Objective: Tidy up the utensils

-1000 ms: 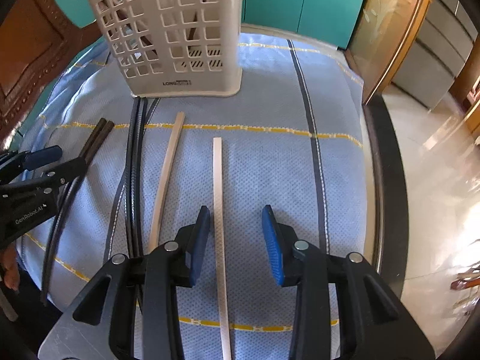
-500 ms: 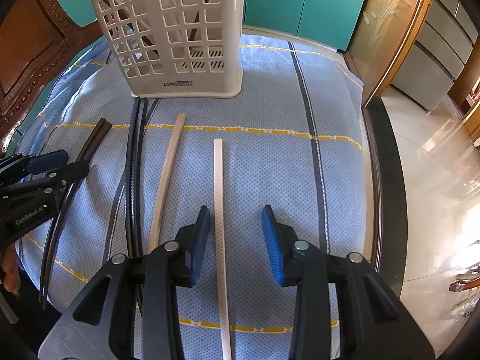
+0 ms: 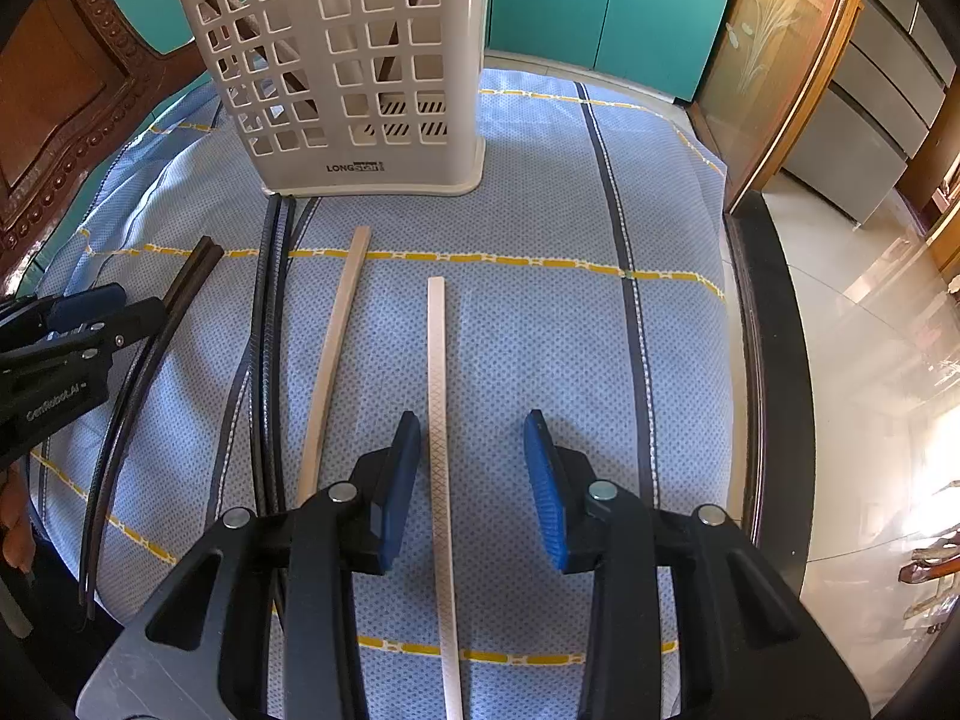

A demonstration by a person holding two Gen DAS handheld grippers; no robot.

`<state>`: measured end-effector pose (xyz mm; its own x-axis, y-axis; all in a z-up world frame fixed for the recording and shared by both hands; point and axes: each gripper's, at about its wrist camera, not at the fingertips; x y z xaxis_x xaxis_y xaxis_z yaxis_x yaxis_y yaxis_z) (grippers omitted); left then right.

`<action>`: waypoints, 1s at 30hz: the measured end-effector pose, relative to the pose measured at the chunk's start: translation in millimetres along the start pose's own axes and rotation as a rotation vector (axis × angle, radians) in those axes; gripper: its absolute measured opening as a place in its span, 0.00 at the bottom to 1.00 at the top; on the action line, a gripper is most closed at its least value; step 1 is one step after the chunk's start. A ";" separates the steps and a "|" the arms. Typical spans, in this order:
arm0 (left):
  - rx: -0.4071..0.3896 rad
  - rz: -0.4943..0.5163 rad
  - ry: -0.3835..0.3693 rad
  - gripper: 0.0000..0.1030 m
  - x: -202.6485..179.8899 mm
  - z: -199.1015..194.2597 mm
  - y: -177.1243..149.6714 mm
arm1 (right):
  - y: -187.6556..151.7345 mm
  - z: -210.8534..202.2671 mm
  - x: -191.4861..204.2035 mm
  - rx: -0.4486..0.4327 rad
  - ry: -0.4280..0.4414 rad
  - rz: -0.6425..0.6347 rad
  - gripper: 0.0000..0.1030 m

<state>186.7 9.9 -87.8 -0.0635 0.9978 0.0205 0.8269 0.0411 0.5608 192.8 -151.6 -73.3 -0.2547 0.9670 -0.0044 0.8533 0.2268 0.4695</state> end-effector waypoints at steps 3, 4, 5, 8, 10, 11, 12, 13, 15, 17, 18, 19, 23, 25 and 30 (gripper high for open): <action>0.018 -0.009 0.006 0.46 2.2 7.0 -0.8 | 0.3 0.2 0.5 0.001 -0.001 0.000 0.35; 0.018 -0.003 0.006 0.46 1.8 8.2 0.0 | 0.4 0.1 0.4 0.002 -0.001 0.001 0.35; 0.019 0.005 0.003 0.46 1.4 7.8 -0.2 | 0.5 0.3 0.5 0.002 -0.002 0.001 0.35; 0.019 0.006 0.003 0.46 1.5 6.7 -0.9 | 0.2 0.2 1.6 -0.001 -0.006 -0.003 0.35; 0.019 -0.005 0.003 0.46 4.5 5.7 -1.0 | -0.2 0.0 1.7 -0.002 -0.007 -0.003 0.36; 0.012 -0.012 0.006 0.46 6.0 3.4 -1.2 | -0.3 0.0 1.2 -0.002 -0.005 -0.001 0.36; 0.004 -0.014 0.006 0.46 6.0 2.2 -1.2 | -0.2 0.0 0.6 -0.001 -0.004 0.002 0.36; -0.011 -0.013 0.000 0.46 5.5 -2.5 -1.6 | -0.2 0.0 0.6 -0.001 -0.004 0.003 0.37; -0.026 0.002 -0.008 0.46 2.6 -7.9 -1.6 | -0.1 0.1 0.7 -0.001 -0.007 0.003 0.37; -0.023 0.030 0.004 0.46 -2.3 -6.6 -3.8 | 0.6 0.8 1.5 -0.001 -0.009 0.001 0.38; -0.017 0.038 0.012 0.46 -4.4 -5.3 -5.1 | 0.5 0.9 1.6 -0.002 -0.009 0.001 0.38; -0.021 0.042 0.016 0.46 -5.4 -4.3 -5.5 | 0.3 0.8 1.7 -0.002 -0.010 0.001 0.38; -0.017 0.039 0.038 0.47 -3.4 0.8 -1.3 | 0.1 0.7 1.4 -0.002 -0.010 0.002 0.39; 0.005 0.031 0.042 0.46 -0.7 5.5 -1.5 | 0.1 0.7 1.4 -0.001 -0.010 0.001 0.39; 0.007 0.030 0.034 0.46 0.7 5.6 -3.4 | 0.0 0.4 1.2 -0.002 -0.011 0.000 0.39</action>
Point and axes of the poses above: each gripper's, at about its wrist camera, not at the fingertips, and z roughly the way its jaws point, x to its left, y to its top, and after that the axes turned 4 degrees about -x, right-handed
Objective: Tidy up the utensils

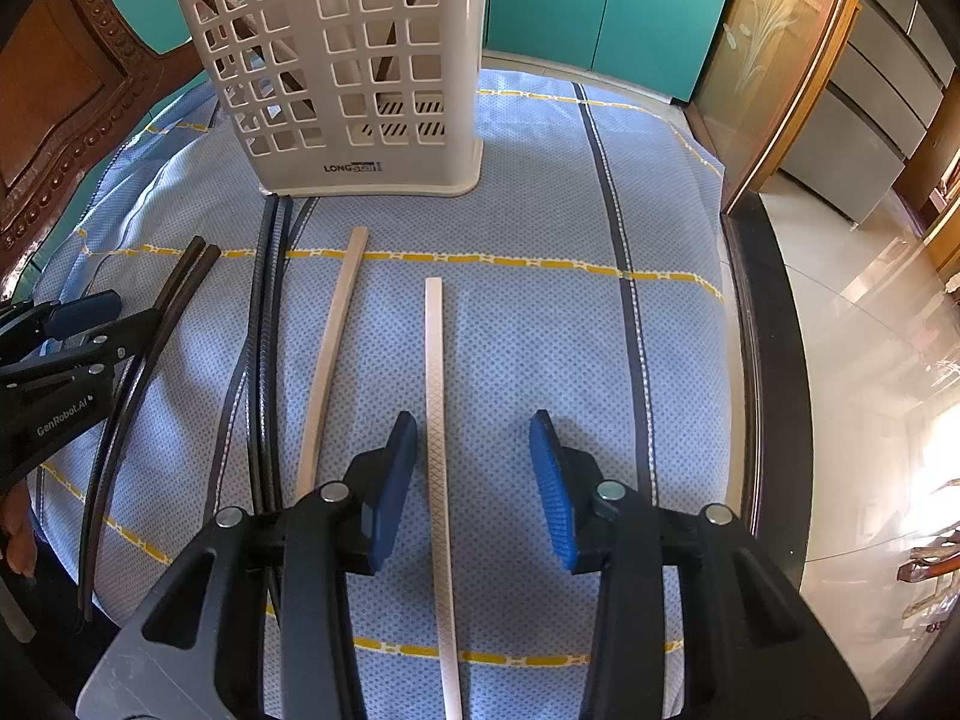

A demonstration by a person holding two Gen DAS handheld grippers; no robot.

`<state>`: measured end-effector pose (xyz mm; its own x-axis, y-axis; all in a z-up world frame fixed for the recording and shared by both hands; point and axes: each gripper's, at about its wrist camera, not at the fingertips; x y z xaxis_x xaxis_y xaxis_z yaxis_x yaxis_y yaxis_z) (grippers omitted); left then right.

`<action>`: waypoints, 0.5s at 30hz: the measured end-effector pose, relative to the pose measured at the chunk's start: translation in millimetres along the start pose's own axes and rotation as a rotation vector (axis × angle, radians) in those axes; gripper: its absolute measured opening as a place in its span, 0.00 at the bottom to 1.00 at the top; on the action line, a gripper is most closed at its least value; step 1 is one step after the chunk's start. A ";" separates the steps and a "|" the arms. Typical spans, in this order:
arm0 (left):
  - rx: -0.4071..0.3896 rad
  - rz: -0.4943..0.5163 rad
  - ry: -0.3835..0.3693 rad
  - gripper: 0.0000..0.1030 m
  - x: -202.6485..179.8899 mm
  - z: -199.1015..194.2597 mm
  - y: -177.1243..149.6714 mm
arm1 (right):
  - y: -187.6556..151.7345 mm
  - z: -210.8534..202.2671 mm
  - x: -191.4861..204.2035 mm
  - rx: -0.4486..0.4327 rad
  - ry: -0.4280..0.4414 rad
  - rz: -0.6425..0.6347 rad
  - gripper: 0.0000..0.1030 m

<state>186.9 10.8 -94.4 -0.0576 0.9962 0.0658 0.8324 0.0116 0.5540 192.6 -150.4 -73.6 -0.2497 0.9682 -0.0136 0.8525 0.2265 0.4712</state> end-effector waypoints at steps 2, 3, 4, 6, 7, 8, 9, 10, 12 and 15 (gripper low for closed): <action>0.001 0.000 0.001 0.46 -0.1 -0.2 0.1 | -0.4 -0.4 -0.3 0.000 0.000 0.000 0.39; 0.001 -0.001 0.001 0.47 -0.7 -0.2 -0.2 | -0.5 -0.4 -1.0 0.000 0.002 0.000 0.39; 0.002 -0.006 -0.001 0.47 -0.4 -0.6 -0.4 | -0.3 -0.4 -0.3 0.001 0.002 0.001 0.39; 0.005 -0.012 -0.004 0.48 1.0 -0.7 -0.6 | -0.4 -0.2 -0.5 0.001 0.003 0.002 0.39; 0.006 -0.014 -0.004 0.48 1.7 -0.3 -0.2 | -0.5 -0.2 -0.1 0.001 0.002 0.002 0.39; 0.007 -0.019 -0.007 0.48 3.1 -0.3 -0.1 | -0.5 -0.2 -0.2 0.000 0.001 0.003 0.39; 0.010 -0.025 -0.012 0.48 5.0 -0.5 -0.3 | -0.5 -0.2 -0.5 0.000 -0.001 0.003 0.39; 0.012 -0.029 -0.016 0.48 6.6 2.1 1.0 | -0.5 -0.1 0.0 0.001 -0.001 0.003 0.39; 0.012 -0.042 -0.028 0.48 9.4 2.8 1.6 | -0.7 -0.1 -0.6 0.001 0.000 0.003 0.40; 0.003 -0.063 -0.044 0.48 14.9 4.2 5.2 | -0.6 -0.1 0.0 0.002 0.002 0.005 0.40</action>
Point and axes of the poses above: each gripper's, at about its wrist camera, not at the fingertips, and z roughly the way its jaws point, x to its left, y to its top, and after that the axes turned 4 degrees about -x, right-handed
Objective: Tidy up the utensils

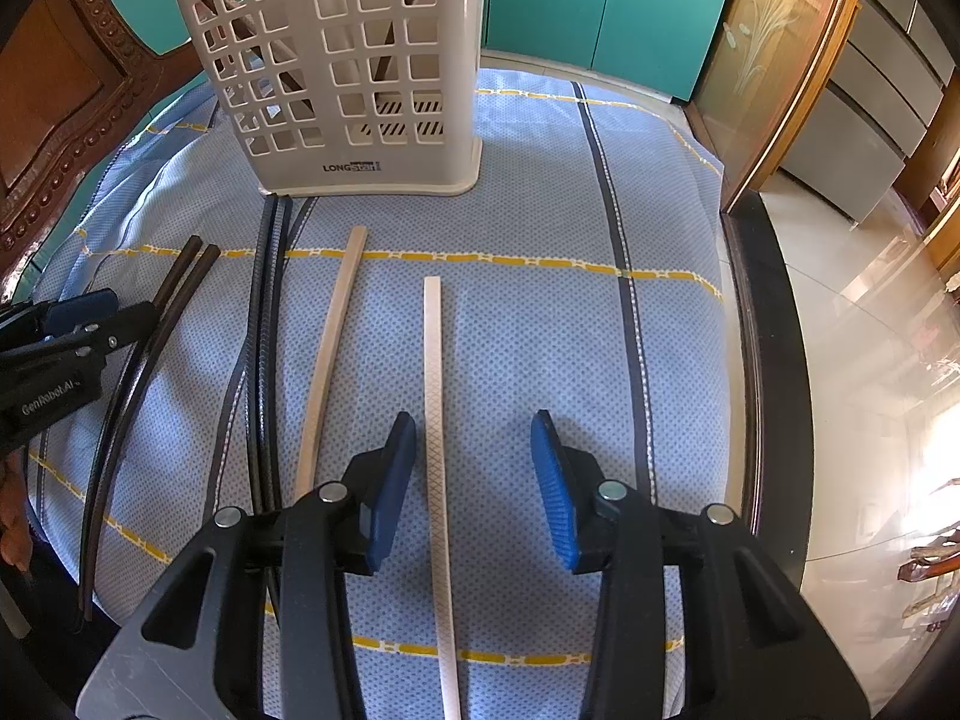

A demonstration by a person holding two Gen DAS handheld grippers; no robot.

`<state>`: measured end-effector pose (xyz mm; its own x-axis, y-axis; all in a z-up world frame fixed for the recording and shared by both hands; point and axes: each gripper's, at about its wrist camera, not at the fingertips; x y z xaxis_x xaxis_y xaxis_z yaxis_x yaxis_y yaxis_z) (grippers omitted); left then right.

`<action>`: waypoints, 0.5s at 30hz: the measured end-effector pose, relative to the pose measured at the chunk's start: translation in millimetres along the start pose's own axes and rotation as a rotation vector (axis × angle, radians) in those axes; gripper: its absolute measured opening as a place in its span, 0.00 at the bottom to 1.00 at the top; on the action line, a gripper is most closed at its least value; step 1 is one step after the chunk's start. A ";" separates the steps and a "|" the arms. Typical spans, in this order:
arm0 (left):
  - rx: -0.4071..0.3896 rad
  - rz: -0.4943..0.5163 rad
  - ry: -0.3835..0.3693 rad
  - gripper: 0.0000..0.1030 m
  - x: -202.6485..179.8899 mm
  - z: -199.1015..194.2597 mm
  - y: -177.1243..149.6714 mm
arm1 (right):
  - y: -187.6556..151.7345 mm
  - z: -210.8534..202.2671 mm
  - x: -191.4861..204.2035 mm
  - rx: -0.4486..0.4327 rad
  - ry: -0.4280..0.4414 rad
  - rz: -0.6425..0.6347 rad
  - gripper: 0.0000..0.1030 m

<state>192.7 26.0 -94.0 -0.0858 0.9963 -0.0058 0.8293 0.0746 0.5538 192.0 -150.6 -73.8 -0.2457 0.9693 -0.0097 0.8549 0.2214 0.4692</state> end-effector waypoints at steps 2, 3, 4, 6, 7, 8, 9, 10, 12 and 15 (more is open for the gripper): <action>-0.015 -0.016 -0.027 0.48 1.8 -2.8 2.1 | 0.0 0.0 0.2 0.000 -0.001 -0.001 0.40; -0.018 -0.019 -0.037 0.48 2.3 -2.2 3.4 | 0.1 0.2 0.1 0.000 -0.001 -0.001 0.40; -0.020 -0.019 -0.048 0.49 1.6 -2.4 3.7 | 0.2 0.2 -0.1 0.000 -0.001 -0.001 0.40; -0.014 -0.004 -0.047 0.49 -2.0 -0.2 3.4 | 0.2 0.1 0.3 0.000 -0.001 -0.001 0.40; -0.007 0.009 -0.039 0.50 -4.4 2.2 2.5 | 0.2 0.0 0.6 0.000 -0.001 0.000 0.40; -0.014 0.016 -0.033 0.50 -5.9 2.5 2.3 | 0.2 0.1 0.7 -0.001 -0.002 -0.001 0.40; -0.013 0.024 -0.023 0.50 -6.9 3.1 3.0 | 0.1 0.1 1.0 -0.002 -0.004 -0.004 0.40; -0.012 0.026 -0.016 0.50 -6.9 3.5 3.3 | 0.1 -0.1 1.4 -0.003 -0.006 -0.008 0.40; -0.010 0.022 -0.001 0.50 -5.3 3.3 3.2 | -0.2 -0.4 2.6 -0.005 -0.011 -0.018 0.40; 0.015 0.012 0.009 0.50 -1.2 9.4 2.7 | -0.1 0.0 0.7 0.001 -0.004 -0.008 0.40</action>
Point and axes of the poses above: each gripper's, at about its wrist camera, not at the fingertips, and z roughly the way its jaws point, x to its left, y to its top, and after that the axes turned 4 degrees about -x, right-handed
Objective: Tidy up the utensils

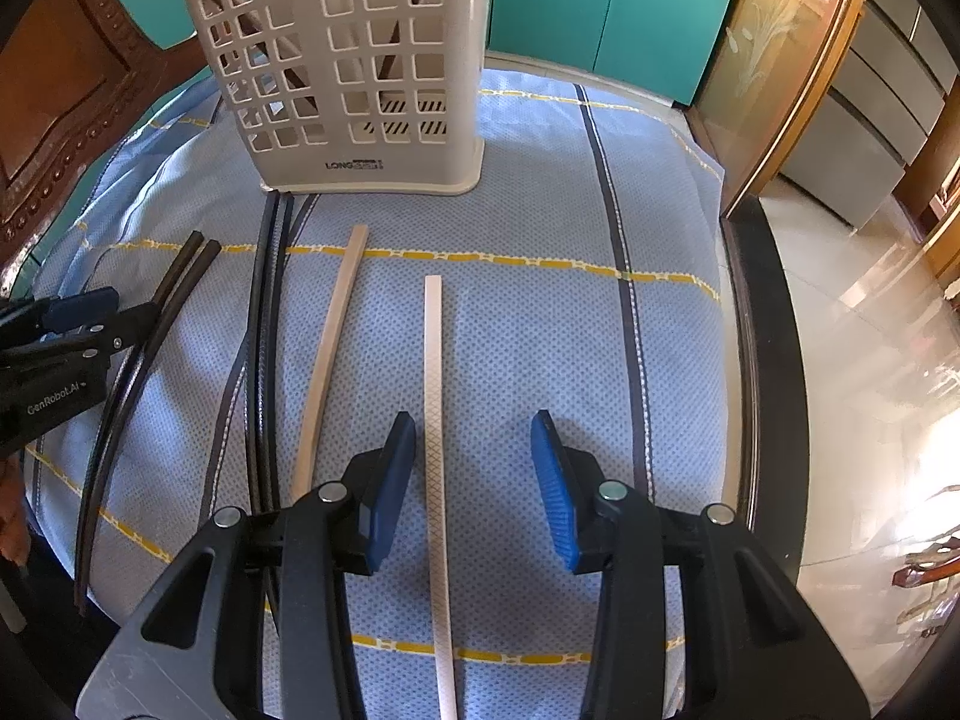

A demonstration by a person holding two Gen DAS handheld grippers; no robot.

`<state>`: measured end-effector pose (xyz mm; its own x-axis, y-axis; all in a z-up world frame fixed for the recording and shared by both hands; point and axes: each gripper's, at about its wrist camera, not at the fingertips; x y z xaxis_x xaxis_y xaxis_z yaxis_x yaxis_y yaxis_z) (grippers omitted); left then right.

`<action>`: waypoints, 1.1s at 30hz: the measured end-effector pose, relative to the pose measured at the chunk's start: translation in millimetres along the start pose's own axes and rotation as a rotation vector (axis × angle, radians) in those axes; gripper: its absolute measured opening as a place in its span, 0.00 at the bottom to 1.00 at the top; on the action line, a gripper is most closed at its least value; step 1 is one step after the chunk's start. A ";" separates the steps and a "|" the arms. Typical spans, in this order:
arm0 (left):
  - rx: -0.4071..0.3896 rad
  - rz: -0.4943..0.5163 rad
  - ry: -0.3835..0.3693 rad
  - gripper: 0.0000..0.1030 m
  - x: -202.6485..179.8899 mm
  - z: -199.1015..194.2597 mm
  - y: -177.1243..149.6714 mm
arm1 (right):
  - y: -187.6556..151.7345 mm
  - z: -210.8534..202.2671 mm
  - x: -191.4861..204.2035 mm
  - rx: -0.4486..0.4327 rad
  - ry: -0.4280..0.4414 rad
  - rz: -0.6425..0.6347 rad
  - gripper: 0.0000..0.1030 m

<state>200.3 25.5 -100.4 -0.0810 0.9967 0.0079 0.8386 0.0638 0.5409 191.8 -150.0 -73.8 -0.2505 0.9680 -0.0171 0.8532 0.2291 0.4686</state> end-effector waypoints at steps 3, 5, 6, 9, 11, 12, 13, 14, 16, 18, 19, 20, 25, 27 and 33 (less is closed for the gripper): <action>-0.002 0.013 0.007 0.50 -1.3 0.5 0.4 | -0.2 -0.5 3.4 -0.006 -0.011 -0.019 0.37; -0.010 0.025 0.013 0.48 -4.4 -0.4 -0.2 | -0.7 -1.0 8.3 -0.008 0.019 -0.032 0.18; -0.012 0.033 -0.008 0.35 -7.0 -0.6 0.4 | -0.7 -1.1 10.9 -0.006 0.044 -0.037 0.08; -0.015 0.046 -0.038 0.09 -13.5 -2.6 -0.5 | -0.5 -1.2 13.0 -0.015 0.060 -0.036 0.06; -0.021 0.029 -0.044 0.07 -12.4 -2.0 0.3 | 1.0 -4.8 9.6 -0.031 0.092 -0.012 0.06; -0.023 0.016 -0.051 0.07 -11.6 -2.4 0.9 | 2.5 -11.2 7.7 -0.060 0.100 -0.007 0.06; -0.043 0.000 -0.060 0.07 -8.8 -7.1 2.6 | 3.7 -17.8 6.0 -0.086 0.104 -0.006 0.06; -0.058 -0.006 -0.061 0.07 -7.3 -11.2 3.8 | 5.6 -30.1 2.9 -0.134 0.116 -0.003 0.06; -0.121 -0.023 -0.076 0.07 -2.7 -32.5 8.2 | 8.2 -52.4 -3.6 -0.202 0.143 0.008 0.06; -0.198 -0.039 -0.112 0.07 2.1 -63.8 13.1 | 10.9 -82.2 -12.2 -0.282 0.187 0.018 0.06; -0.228 -0.043 -0.126 0.07 3.8 -75.8 15.0 | 11.8 -92.9 -15.9 -0.310 0.199 0.024 0.06; -0.271 -0.046 -0.143 0.07 5.6 -93.5 16.9 | 13.0 -108.0 -21.4 -0.345 0.217 0.036 0.06; -0.481 -0.031 -0.209 0.07 4.4 -176.5 37.6 | 33.5 -172.4 -35.9 -0.491 0.270 0.059 0.06; -0.570 -0.033 -0.234 0.07 3.5 -206.2 53.4 | 57.0 -198.4 -40.6 -0.566 0.290 0.083 0.06; -0.850 -0.143 -0.277 0.07 11.4 -253.0 102.1 | 112.1 -240.3 -55.9 -0.840 0.301 0.240 0.06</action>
<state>148.7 30.6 167.7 0.0710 0.9657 -0.2499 0.1408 0.2383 0.9609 191.5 -203.2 191.9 -0.3190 0.8851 0.3388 0.3150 -0.2381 0.9187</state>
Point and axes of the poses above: each gripper's, at about its wrist camera, not at the fingertips, and z roughly the way its jaws point, x to its left, y to its top, and after that the axes turned 4 degrees about -x, right-handed
